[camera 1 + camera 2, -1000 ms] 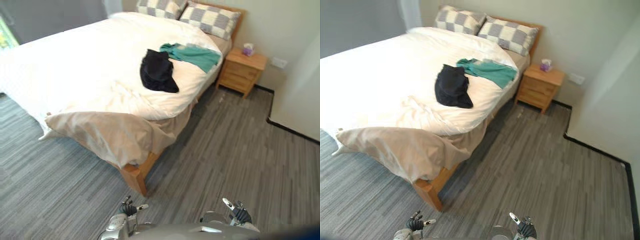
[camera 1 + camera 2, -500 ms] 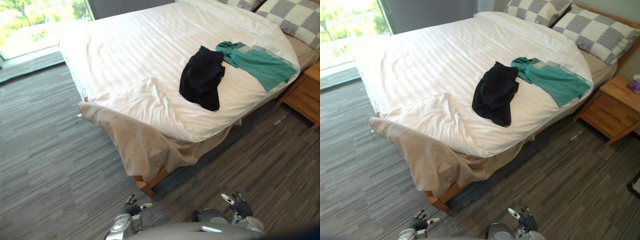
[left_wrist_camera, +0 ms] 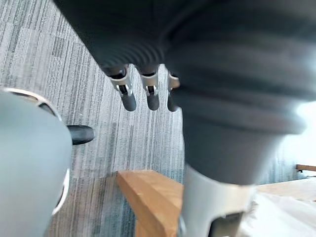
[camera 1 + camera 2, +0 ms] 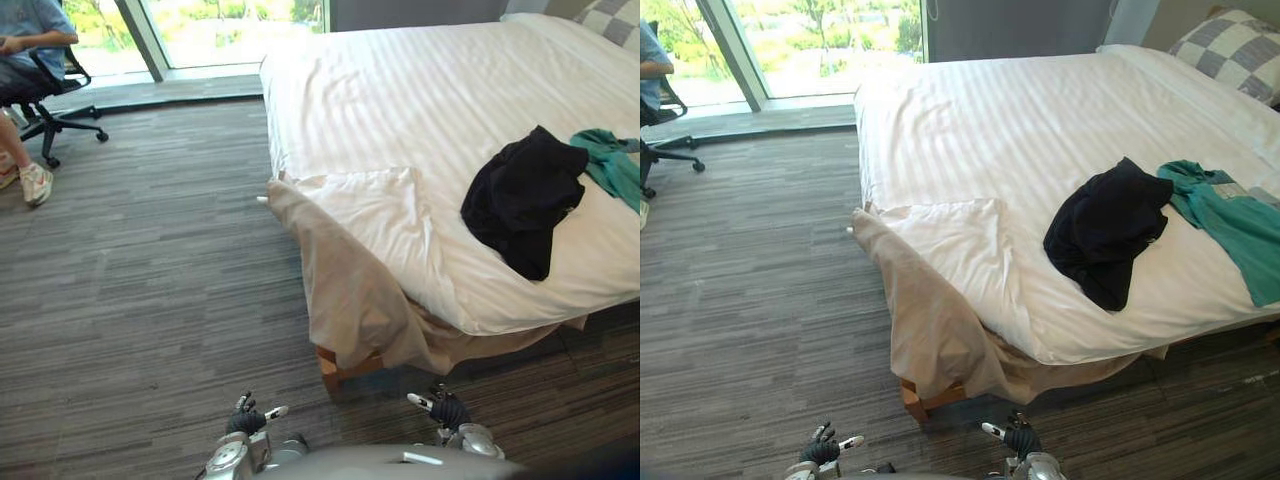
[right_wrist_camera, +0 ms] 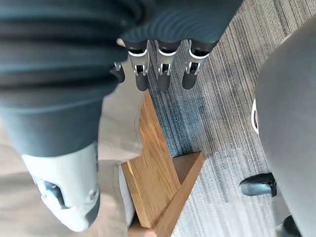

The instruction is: Tidy the bed and pick cloth on bed and put in laundry

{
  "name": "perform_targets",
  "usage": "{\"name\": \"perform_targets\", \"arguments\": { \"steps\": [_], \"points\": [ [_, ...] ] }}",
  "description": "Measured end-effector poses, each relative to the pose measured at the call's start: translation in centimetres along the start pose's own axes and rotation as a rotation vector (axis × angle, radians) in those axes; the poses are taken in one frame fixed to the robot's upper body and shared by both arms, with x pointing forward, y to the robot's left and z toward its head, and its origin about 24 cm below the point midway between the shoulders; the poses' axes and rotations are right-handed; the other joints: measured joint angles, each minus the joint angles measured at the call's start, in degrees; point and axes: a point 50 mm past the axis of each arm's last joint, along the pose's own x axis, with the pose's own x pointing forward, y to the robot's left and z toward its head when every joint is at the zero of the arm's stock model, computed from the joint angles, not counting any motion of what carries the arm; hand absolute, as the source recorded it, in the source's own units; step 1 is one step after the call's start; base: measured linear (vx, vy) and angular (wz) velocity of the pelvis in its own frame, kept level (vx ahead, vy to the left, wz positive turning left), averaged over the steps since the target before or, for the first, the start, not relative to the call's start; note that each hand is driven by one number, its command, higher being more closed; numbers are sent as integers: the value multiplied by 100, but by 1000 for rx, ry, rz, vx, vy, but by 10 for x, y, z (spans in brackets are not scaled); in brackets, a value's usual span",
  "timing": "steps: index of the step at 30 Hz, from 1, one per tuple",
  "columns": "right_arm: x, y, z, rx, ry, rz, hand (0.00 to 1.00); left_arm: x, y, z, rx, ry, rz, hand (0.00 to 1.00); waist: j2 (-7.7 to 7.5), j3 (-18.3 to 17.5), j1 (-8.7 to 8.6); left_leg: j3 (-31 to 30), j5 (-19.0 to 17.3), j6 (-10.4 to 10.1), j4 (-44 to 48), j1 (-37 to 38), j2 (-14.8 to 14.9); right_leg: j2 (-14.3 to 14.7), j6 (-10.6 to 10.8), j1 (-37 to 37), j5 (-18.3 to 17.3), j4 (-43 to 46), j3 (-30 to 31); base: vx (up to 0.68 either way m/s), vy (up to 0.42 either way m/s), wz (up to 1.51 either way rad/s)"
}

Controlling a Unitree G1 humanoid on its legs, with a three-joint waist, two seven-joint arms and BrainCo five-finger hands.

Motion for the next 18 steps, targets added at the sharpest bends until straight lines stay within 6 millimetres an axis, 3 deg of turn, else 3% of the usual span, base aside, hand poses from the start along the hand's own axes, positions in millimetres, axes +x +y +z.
{"name": "perform_targets", "arguments": {
  "steps": [7, 12, 16, 18],
  "points": [
    [0, -2, -2, 44, 5, -17, 0, -1, 4, -7, -165, 49, 16, 0, 12, 10, -10, 77, 239, -32, -138, 61, 53, 73, 22, 27, 31, -15, 3, -15, -73, 0],
    [0, -5, 0, 68, 7, -30, 0, -2, 14, -8, -526, 14, 74, 0, 84, 58, -31, 158, 393, -25, -178, 35, 102, 81, 23, 24, 30, -79, -6, -113, -39, -3],
    [-1, -8, 1, 72, 23, -31, 0, 2, 37, 28, -898, -197, 164, 0, 191, 104, -18, 286, 418, -17, -182, -110, 161, 161, -15, -96, 14, -250, -124, -184, -12, -1],
    [-4, -14, 0, 90, 10, -46, 0, -1, 63, 66, -1011, -385, 174, 0, 257, 82, -14, 469, 373, -18, -181, -159, 213, 180, -30, -145, 15, -255, -149, -138, 26, 8]
  ]
}}
